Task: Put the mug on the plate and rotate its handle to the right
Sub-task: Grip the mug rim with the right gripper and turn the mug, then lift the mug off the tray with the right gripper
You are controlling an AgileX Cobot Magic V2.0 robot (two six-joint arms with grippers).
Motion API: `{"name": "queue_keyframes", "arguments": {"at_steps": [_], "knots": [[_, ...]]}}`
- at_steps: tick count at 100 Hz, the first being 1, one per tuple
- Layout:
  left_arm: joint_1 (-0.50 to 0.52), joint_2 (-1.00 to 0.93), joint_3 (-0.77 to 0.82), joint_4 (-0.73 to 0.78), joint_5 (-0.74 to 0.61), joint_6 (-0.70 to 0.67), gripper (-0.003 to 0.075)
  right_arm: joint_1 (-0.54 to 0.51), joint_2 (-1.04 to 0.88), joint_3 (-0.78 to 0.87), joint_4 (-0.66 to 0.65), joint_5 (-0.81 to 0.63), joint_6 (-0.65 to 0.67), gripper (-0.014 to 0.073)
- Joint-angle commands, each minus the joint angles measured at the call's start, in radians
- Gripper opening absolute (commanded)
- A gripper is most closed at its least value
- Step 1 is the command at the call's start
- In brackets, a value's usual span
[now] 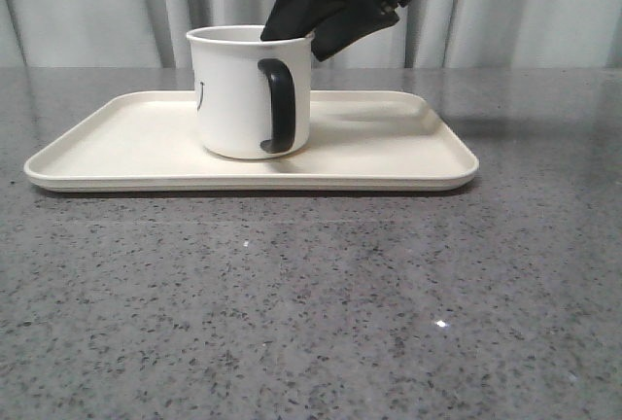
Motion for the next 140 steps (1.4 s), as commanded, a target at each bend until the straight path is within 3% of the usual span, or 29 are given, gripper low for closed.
{"name": "queue_keyframes", "arguments": {"at_steps": [1,13,39,56,87,109,140], "knots": [[0.002,-0.010,-0.023,0.005,-0.053,-0.009,-0.0020,0.001,-0.052,-0.028,0.034,-0.011,-0.008,0.0528],[0.002,-0.010,-0.023,0.005,-0.053,-0.009,-0.0020,0.001,-0.052,-0.028,0.034,-0.011,-0.008,0.0474],[0.002,-0.010,-0.023,0.005,-0.053,-0.009,-0.0020,0.001,-0.052,-0.028,0.034,0.003,-0.009,0.0099],[0.002,-0.010,-0.023,0.007,-0.053,-0.009,-0.0020,0.001,-0.052,-0.028,0.034,0.009,-0.009,-0.0068],[0.002,-0.010,-0.023,0.007,-0.053,-0.009,-0.0020,0.001,-0.052,-0.065,0.034,0.035,-0.009,-0.0062],[0.002,-0.010,-0.023,0.007,-0.049,-0.009,-0.0020,0.001,-0.052,-0.230,0.021,0.168,-0.009,-0.0062],[0.002,-0.010,-0.023,0.007,-0.049,-0.009,-0.0020,0.001,-0.052,-0.446,-0.139,0.378,-0.010,-0.0067]]}}
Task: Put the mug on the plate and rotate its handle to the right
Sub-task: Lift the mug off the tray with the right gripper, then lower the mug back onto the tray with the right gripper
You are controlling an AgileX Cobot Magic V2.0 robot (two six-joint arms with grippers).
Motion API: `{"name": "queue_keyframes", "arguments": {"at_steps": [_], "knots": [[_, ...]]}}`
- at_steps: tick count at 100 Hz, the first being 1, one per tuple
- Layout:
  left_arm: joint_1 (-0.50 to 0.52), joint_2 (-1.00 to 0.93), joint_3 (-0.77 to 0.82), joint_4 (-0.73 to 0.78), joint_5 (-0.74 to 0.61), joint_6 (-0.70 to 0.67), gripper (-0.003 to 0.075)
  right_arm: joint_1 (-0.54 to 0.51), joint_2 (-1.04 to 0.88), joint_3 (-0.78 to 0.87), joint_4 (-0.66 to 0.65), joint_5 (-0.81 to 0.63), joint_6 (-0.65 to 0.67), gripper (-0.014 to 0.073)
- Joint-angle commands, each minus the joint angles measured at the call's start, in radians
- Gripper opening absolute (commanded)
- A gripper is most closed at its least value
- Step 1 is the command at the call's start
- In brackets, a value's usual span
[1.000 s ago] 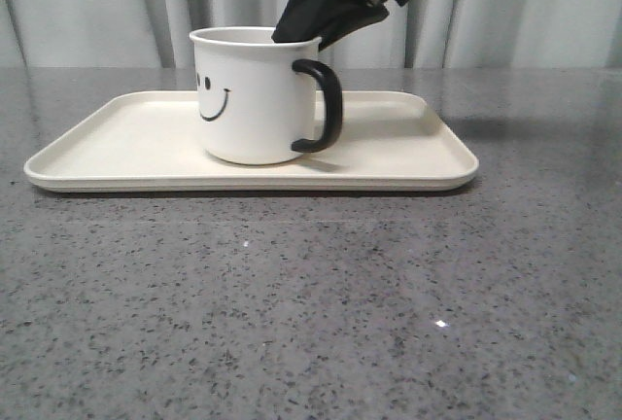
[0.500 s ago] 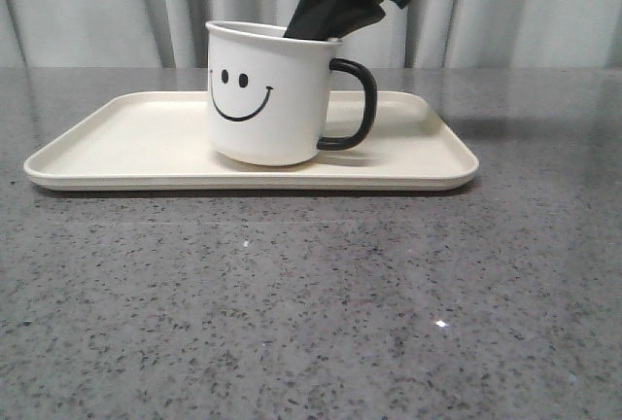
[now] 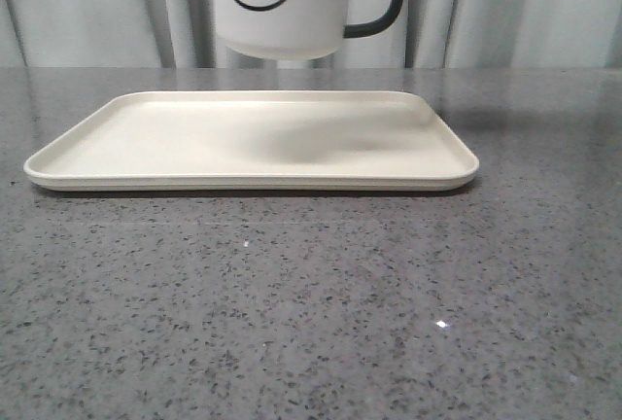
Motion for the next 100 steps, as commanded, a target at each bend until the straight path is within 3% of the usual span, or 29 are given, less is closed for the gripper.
{"name": "queue_keyframes", "arguments": {"at_steps": [1,100], "knots": [[0.002,-0.010,-0.023,0.005,-0.051,-0.009,-0.0020,0.000,-0.058,-0.073,-0.003,0.037,-0.012,-0.0067],[0.002,-0.010,-0.023,0.005,-0.049,-0.009,-0.0020,0.013,0.077,-0.092,0.017,0.104,-0.089,-0.0067]]}}
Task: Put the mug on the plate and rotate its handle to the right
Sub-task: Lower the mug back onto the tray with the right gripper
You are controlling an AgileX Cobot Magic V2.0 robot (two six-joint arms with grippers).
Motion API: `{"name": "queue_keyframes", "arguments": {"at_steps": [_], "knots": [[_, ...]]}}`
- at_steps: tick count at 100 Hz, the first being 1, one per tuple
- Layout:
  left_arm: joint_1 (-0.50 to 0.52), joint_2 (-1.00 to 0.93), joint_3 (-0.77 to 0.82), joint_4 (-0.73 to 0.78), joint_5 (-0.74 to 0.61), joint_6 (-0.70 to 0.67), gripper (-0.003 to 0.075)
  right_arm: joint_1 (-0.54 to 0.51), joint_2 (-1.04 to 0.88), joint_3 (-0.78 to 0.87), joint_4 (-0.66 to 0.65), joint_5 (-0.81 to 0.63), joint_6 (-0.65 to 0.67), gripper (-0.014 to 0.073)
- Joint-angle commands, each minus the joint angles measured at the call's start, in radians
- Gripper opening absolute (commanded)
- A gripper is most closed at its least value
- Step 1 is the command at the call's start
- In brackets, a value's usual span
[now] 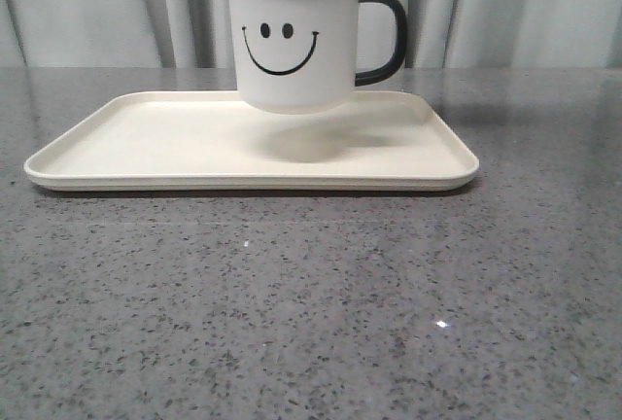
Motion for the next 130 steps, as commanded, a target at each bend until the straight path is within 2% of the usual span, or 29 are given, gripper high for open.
{"name": "queue_keyframes", "arguments": {"at_steps": [1,28,130], "knots": [[0.002,-0.010,-0.023,0.005,-0.055,-0.009,-0.0020,0.009,-0.046,-0.033,0.058,0.072,-0.024,-0.0067],[0.002,-0.010,-0.023,0.005,-0.057,-0.009,-0.0020,0.054,-0.027,-0.033,0.057,0.076,-0.037,-0.0067],[0.002,-0.010,-0.023,0.005,-0.057,-0.009,-0.0020,0.054,0.020,-0.033,0.047,0.084,-0.037,-0.0067]]}}
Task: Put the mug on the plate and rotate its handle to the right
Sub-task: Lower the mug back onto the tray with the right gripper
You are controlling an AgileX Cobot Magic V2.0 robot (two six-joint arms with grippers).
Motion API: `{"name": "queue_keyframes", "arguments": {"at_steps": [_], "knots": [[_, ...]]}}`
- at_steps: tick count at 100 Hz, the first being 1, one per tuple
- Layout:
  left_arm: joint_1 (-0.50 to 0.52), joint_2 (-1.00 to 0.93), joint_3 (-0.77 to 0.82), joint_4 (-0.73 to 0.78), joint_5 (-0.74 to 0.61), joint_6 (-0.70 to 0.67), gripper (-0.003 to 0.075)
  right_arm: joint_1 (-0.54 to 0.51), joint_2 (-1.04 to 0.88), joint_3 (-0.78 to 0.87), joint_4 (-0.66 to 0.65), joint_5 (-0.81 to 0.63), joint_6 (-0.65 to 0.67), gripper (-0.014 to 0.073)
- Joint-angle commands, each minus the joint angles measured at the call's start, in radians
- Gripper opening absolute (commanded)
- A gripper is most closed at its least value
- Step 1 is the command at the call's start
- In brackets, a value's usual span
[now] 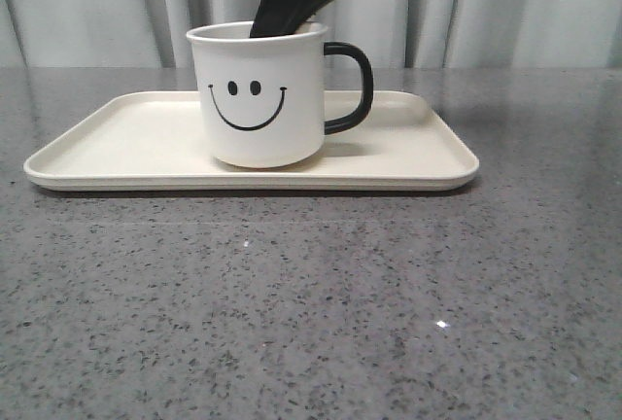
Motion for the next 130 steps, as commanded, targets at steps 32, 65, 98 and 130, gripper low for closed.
{"name": "queue_keyframes", "arguments": {"at_steps": [32,65,98,130], "knots": [[0.002,-0.006,-0.023,0.005,-0.058,-0.009,-0.0020,-0.004,-0.032,-0.033,0.040,0.087,-0.010,-0.0067],[0.002,-0.006,-0.023,0.005,-0.060,-0.009,-0.0020,-0.004,-0.031,-0.033,0.040,0.083,-0.010,-0.0067],[0.002,-0.006,-0.023,0.005,-0.060,-0.009,-0.0020,-0.004,-0.032,-0.033,0.040,0.086,-0.010,-0.0067],[0.002,-0.006,-0.023,0.005,-0.060,-0.009,-0.0020,-0.004,-0.036,-0.034,0.040,0.088,-0.010,0.0050]]}}
